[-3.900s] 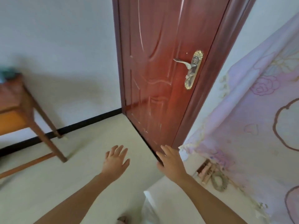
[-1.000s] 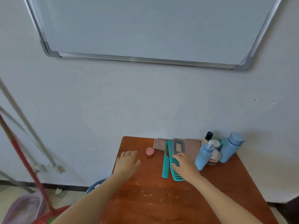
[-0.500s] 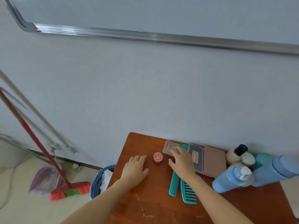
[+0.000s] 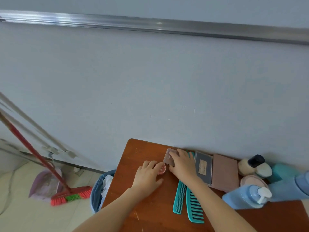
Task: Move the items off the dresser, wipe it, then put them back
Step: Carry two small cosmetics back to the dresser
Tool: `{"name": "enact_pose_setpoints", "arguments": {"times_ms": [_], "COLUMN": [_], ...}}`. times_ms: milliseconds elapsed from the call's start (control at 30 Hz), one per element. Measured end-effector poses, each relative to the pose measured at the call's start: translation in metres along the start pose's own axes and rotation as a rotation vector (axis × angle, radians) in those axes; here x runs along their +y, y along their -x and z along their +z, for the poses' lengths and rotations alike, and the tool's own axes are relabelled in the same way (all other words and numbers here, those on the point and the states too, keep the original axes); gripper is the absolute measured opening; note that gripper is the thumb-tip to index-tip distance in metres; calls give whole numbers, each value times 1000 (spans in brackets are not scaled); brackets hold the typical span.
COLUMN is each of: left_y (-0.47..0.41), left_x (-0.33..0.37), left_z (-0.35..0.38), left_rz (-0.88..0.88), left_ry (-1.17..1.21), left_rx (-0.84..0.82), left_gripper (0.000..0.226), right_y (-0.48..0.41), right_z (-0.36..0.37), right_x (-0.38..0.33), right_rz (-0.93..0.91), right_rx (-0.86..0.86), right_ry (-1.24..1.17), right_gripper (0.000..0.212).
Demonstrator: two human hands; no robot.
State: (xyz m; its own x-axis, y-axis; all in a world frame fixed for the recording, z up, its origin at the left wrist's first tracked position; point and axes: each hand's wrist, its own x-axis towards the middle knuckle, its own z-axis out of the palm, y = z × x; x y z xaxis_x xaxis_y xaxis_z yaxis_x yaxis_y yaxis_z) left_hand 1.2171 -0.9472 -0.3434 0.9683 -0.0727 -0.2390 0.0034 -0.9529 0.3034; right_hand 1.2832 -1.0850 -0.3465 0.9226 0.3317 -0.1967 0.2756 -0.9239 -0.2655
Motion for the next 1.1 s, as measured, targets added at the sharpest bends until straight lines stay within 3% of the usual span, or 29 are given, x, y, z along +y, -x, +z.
{"name": "enact_pose_setpoints", "arguments": {"times_ms": [333, 533, 733, 967, 1100], "left_y": [14, 61, 107, 109, 95], "left_x": [-7, -42, -73, -94, -97], "left_z": [-3, -9, -12, -31, -45], "left_rz": [-57, -259, -339, -194, 14], "left_ry": [75, 303, 393, 389, 322], "left_rx": [127, 228, 282, 251, 197], "left_gripper": [43, 56, 51, 51, 52], "right_y": [9, 35, 64, 93, 123], "right_z": [-4, 8, 17, 1, -7], "right_x": [-13, -23, -49, -69, -72], "right_rz": [7, -29, -151, -164, -20], "right_rx": [-45, 22, 64, 129, 158], "right_ry": [33, 20, -79, -48, -65], "right_gripper": [47, 56, 63, 62, 61]}}
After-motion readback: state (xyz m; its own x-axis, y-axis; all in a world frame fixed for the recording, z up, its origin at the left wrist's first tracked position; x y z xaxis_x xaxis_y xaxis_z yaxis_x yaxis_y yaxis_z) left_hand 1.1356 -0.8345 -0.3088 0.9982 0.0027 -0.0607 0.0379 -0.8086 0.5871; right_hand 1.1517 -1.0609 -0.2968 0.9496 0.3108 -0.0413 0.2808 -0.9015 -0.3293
